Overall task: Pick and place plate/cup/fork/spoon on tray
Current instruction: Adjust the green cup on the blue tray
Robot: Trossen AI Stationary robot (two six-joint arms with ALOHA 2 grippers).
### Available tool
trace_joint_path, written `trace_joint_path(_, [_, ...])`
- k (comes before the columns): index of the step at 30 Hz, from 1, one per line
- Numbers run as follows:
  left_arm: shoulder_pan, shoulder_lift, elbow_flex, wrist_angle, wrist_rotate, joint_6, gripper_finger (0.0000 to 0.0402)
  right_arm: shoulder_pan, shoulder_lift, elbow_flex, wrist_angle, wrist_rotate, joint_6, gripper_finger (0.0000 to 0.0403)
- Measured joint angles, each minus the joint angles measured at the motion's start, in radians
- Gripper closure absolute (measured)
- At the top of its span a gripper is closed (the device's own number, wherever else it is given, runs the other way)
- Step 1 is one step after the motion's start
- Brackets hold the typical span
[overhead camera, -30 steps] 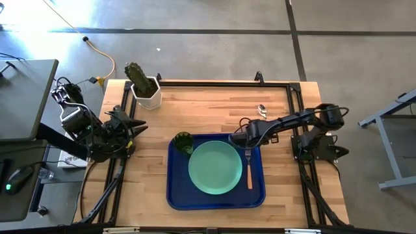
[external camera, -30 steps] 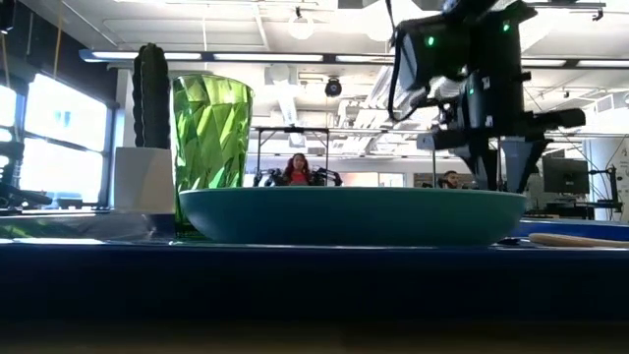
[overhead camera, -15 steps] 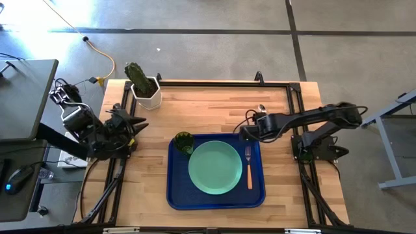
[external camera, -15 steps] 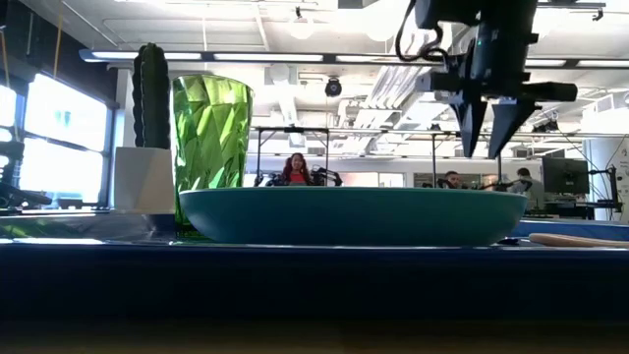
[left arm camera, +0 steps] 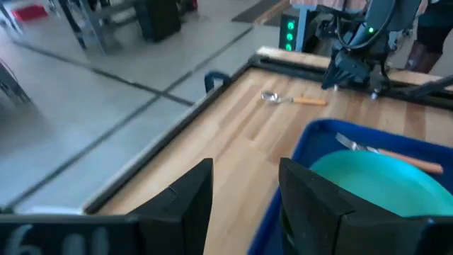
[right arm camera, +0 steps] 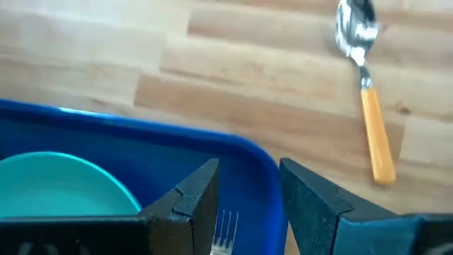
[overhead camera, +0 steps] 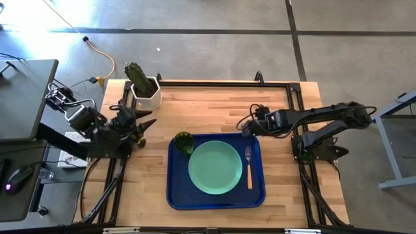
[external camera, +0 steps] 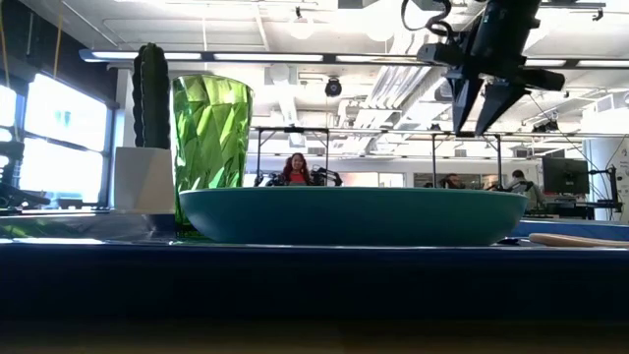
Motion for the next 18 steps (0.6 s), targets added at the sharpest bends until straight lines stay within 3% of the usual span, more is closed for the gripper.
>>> trace_joint_path(7, [0.188,0.013,0.0,0.213,0.157,0.231,0.0254,-0.039,-0.069,0.0,0.019,0.03,-0.116,0.0263])
trace_joint_path(18, [0.465,0.067,0.0,0.293,0.495,0.191,0.0254,-0.106,-0.142,0.0,0.03,0.031,-0.278,0.0263])
